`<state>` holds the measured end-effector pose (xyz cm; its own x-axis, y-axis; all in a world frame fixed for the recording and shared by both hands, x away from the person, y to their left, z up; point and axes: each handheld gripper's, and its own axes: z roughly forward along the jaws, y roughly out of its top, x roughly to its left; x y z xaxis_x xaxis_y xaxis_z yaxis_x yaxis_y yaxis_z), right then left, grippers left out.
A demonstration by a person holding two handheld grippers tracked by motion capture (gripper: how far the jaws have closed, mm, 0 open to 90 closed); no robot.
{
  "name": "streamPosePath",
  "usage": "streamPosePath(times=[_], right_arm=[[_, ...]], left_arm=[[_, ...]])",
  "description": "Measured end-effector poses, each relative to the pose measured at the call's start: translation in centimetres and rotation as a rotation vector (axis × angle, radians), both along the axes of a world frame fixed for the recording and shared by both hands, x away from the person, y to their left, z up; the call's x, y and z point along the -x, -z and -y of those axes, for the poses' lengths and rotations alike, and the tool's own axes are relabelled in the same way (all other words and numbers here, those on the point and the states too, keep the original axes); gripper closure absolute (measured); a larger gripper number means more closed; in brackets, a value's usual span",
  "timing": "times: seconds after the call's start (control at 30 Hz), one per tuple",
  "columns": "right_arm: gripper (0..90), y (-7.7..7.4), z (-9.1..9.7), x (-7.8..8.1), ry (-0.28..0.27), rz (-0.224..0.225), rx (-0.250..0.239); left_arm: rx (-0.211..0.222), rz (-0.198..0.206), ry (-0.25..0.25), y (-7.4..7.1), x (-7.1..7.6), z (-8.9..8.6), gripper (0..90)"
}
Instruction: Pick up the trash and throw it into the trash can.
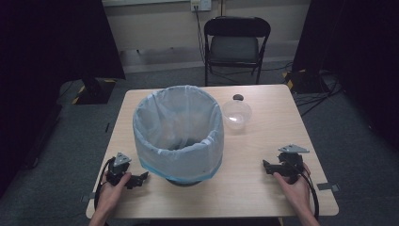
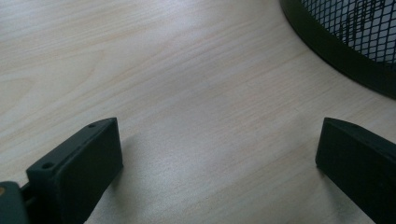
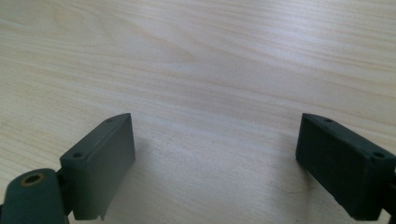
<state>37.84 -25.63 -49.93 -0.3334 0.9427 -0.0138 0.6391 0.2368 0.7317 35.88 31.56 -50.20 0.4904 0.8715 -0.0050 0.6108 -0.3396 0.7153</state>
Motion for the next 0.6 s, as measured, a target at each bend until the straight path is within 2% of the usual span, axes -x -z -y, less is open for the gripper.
streamPosePath(times=[0.23, 0.3, 0.4, 0.43, 0.47, 0.53, 0.6], right_arm=[[12.3, 0.0, -0.1, 0.1, 0.011, 0.002, -0.001], [18.7, -0.2, -0.1, 0.3, -0.007, 0.0, -0.005], [22.6, -0.3, -0.1, 0.3, -0.023, -0.001, -0.015], [26.3, -0.6, -0.1, 0.2, -0.035, -0.008, -0.049], [29.4, -0.8, -0.1, 0.2, -0.044, -0.013, -0.06], [31.5, -1.5, -0.1, 0.2, -0.075, 0.007, -0.073], [32.5, -2.1, -0.2, 0.0, -0.082, 0.032, -0.075]], left_arm=[[0.0, 0.0, 0.0, 0.0, 0.0, 0.0, 0.0], [0.0, 0.0, 0.0, 0.0, 0.0, 0.0, 0.0], [0.0, -0.001, 0.0, 0.0, 0.0, 0.0, 0.0], [0.0, 0.0, 0.0, 0.0, 0.0, 0.0, 0.0], [0.0, -0.001, 0.0, 0.0, 0.0, 0.0, 0.0], [0.0, 0.0, 0.0, 0.0, 0.0, 0.0, 0.0], [0.0, -0.001, 0.0, 0.0, 0.0, 0.0, 0.0]])
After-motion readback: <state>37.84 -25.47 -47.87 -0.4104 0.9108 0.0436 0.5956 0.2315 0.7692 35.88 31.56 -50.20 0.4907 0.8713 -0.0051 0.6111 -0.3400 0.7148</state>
